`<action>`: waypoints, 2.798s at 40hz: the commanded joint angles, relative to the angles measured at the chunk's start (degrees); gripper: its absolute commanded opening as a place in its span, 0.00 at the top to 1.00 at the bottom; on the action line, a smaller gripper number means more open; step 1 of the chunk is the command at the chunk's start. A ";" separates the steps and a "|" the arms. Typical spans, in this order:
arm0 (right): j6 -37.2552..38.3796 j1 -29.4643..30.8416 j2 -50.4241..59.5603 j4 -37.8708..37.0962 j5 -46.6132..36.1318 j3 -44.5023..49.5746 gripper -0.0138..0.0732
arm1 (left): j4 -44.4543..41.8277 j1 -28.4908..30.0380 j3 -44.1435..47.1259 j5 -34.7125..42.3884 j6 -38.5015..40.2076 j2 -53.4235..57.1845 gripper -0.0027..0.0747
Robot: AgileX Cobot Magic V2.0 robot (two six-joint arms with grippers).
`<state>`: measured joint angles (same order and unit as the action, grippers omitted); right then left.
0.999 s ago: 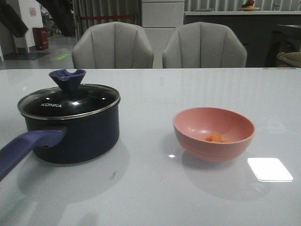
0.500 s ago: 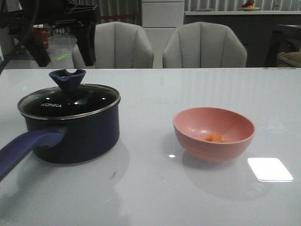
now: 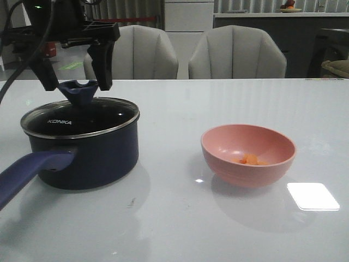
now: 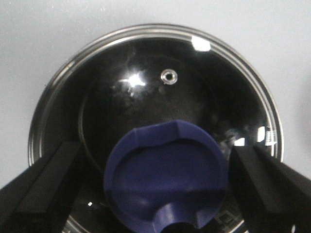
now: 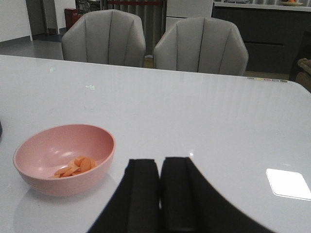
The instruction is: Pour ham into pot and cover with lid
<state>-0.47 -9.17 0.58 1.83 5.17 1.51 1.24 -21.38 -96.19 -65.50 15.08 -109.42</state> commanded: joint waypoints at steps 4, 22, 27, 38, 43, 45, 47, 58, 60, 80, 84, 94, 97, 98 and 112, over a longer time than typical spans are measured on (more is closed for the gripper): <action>-0.12 0.40 1.17 -0.58 -4.79 -0.28 0.67 | 0.15 -0.73 -1.79 0.34 0.71 1.63 0.17; -0.12 0.40 1.17 -0.58 -4.79 -0.28 0.67 | 0.15 -1.35 -1.79 1.05 0.71 1.12 0.41; -0.12 0.40 1.17 -0.58 -4.79 -0.28 0.67 | 0.15 -1.35 -1.79 1.05 0.71 1.12 0.55; -0.12 0.40 1.17 -0.58 -4.79 -0.28 0.67 | 0.15 -1.35 -1.88 1.05 0.71 1.12 0.55; -0.12 0.40 1.17 -0.58 -4.79 -0.28 0.67 | 0.15 -1.35 -2.98 0.55 0.71 1.12 0.55; -0.12 0.40 1.17 -0.58 -4.79 -0.28 0.67 | 0.15 -1.35 -3.53 0.31 0.71 1.12 0.55; -0.12 0.40 1.17 -0.58 -4.79 -0.28 0.67 | 0.15 -1.35 -4.50 -0.29 0.71 1.12 0.55; -0.12 0.40 1.17 -0.58 -4.79 -0.28 0.67 | 0.02 -1.35 -6.66 -2.83 0.45 1.34 0.55; -0.12 0.40 1.17 -0.58 -4.79 -0.28 0.67 | -0.39 -1.35 -6.66 -2.83 0.45 1.64 0.55; -0.12 0.40 1.17 -0.58 -4.79 -0.28 0.67 | -5.84 9.03 -0.22 -3.20 -1.30 10.23 0.56; -0.12 0.40 1.17 -0.58 -4.79 -0.28 0.67 | -4.70 14.35 3.63 -2.04 -3.40 12.04 0.56; -0.12 0.40 1.17 -0.58 -4.79 -0.28 0.67 | 2.43 26.46 14.19 5.96 -9.39 14.65 0.56; -0.12 0.40 1.17 -0.58 -4.79 -0.28 0.67 | 3.82 28.20 16.73 8.34 -11.65 14.28 0.56; -0.12 0.40 1.17 -0.58 -4.79 -0.28 0.67 | 3.80 28.58 17.58 9.18 -11.94 14.11 0.56; -0.12 0.40 1.17 -0.58 -4.79 -0.28 0.67 | 3.53 29.05 20.65 14.82 -12.04 7.59 0.56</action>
<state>-0.47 -9.17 0.58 1.83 5.17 1.51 3.97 7.60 -74.25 -52.91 3.01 -103.09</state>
